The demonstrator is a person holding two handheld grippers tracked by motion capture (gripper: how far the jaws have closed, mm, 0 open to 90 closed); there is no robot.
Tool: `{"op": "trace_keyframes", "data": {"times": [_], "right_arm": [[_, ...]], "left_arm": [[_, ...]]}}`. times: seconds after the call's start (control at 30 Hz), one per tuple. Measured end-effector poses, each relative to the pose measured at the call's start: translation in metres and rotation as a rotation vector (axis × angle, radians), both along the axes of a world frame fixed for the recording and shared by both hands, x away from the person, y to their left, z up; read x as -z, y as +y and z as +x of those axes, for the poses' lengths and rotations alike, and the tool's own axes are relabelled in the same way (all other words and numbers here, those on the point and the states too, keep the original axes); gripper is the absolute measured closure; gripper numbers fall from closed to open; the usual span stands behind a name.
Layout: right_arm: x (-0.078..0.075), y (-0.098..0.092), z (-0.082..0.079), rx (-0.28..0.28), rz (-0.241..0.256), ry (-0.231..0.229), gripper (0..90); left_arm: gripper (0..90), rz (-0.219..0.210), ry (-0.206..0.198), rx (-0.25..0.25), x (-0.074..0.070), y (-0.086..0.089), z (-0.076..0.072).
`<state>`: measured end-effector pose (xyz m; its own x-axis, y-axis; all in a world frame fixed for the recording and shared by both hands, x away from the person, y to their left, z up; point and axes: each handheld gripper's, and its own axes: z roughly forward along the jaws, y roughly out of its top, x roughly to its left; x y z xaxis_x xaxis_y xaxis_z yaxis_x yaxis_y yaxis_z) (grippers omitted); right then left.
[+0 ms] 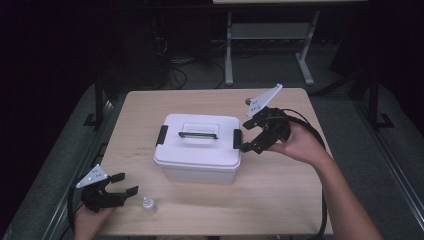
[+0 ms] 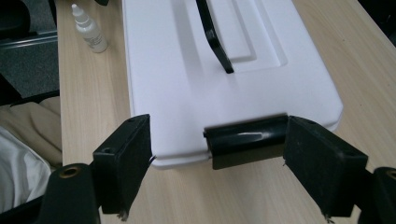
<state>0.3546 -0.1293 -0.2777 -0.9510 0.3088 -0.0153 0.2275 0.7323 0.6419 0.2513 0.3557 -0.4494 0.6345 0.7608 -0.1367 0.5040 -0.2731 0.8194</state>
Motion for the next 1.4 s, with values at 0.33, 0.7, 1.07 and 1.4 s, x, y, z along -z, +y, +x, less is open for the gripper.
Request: {"op": "trace_keyframes", "data": {"times": [0.33, 0.7, 1.07, 1.4], "right_arm": [[-0.009, 0.016, 0.011, -0.03, -0.022, -0.007, 23.4], [-0.015, 0.039, 0.024, -0.07, -0.078, -0.011, 23.8], [-0.015, 0.069, 0.036, -0.111, -0.132, -0.013, 23.9], [-0.012, 0.096, 0.042, -0.159, -0.161, -0.024, 38.4]], "left_arm": [[20.0, -0.001, 0.001, 0.005, 0.0, 0.0, 0.0], [20.1, 0.0, -0.001, 0.007, -0.001, 0.0, 0.0], [20.1, -0.003, -0.008, 0.004, -0.002, 0.001, 0.0], [20.1, -0.006, -0.007, 0.002, -0.001, 0.002, 0.001]]}}
